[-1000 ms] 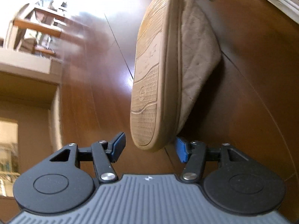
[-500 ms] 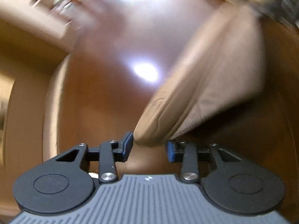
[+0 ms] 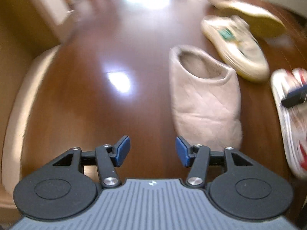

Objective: Organize scattered shoes
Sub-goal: 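Close the left tool on the beige slipper's heel, then carry the beige slipper toward the lined-up shoes and open the left tool, then grasp the second upturned beige quilted slipper with the right tool, then set the second beige slipper beside the first and open the right tool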

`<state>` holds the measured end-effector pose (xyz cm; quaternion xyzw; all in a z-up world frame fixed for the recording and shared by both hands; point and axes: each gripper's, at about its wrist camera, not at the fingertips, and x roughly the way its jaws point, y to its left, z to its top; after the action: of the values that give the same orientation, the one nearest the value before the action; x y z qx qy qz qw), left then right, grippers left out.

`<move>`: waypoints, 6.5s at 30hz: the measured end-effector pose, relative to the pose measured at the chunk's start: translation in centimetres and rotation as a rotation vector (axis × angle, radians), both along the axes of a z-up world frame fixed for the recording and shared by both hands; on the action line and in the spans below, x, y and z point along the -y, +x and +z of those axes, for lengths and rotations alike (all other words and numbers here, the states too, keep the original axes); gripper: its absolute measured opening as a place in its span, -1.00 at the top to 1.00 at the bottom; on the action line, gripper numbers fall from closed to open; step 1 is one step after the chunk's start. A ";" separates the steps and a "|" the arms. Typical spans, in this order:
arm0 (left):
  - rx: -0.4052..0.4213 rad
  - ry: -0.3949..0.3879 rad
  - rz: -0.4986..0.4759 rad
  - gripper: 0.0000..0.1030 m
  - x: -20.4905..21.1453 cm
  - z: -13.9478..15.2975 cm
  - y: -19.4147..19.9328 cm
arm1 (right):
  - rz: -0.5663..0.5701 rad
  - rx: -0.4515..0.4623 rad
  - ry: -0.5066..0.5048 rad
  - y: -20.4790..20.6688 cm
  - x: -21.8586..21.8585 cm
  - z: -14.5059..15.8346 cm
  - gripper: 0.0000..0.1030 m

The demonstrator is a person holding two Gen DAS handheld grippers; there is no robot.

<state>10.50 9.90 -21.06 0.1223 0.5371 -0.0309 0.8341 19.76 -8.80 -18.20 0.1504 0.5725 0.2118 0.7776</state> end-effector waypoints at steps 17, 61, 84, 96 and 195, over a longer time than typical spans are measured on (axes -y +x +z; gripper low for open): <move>-0.056 0.046 -0.162 1.00 7.6 -7.0 5.6 | -0.125 0.210 -0.132 -6.0 5.2 0.4 -0.68; -0.091 0.108 -0.123 0.28 6.3 0.8 -4.5 | -0.445 0.264 0.004 -6.3 8.1 0.8 -0.39; -0.029 -0.231 -0.071 -0.09 16.3 10.6 4.1 | -0.386 0.442 -0.422 -13.9 20.1 9.2 -0.39; 0.015 -0.159 -0.103 -0.09 17.1 6.6 15.3 | -0.160 0.466 -0.623 1.3 21.5 4.0 0.37; -0.189 -0.074 -0.005 -0.17 5.5 5.4 -3.4 | 0.868 0.409 -0.443 -4.5 -5.6 9.8 -0.21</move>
<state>7.09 4.45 -15.69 0.0891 0.6115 -0.0641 0.7836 15.26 -3.15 -8.40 -0.3130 0.4500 0.4132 0.7272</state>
